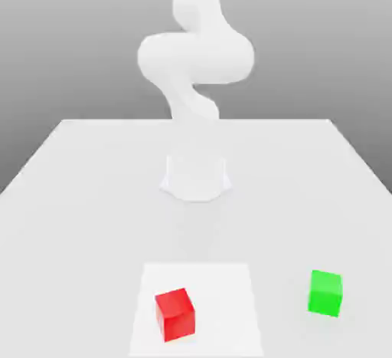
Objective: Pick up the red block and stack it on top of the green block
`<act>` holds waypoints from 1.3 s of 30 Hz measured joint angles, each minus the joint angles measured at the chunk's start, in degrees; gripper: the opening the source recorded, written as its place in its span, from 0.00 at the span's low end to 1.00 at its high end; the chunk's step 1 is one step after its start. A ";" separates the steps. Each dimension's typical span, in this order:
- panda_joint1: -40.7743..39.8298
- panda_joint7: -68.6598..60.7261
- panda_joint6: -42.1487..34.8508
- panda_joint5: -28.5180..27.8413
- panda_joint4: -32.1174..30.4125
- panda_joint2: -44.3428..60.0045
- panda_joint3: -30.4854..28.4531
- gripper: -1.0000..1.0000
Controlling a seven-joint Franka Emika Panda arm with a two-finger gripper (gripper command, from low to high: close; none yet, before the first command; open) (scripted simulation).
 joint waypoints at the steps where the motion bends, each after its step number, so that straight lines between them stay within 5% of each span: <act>1: 0.18 -0.91 1.03 -0.22 -0.67 2.25 -0.30 0.50; 16: 2.03 -15.85 15.10 -0.02 -9.95 33.56 -4.86 0.50; 28: -0.69 -26.24 30.08 4.37 -12.93 58.54 -2.63 0.50; 29: -0.90 -26.43 31.12 4.60 -12.75 59.78 -2.38 0.00; 39: -0.51 -25.51 26.71 3.37 -13.55 54.62 -3.02 0.00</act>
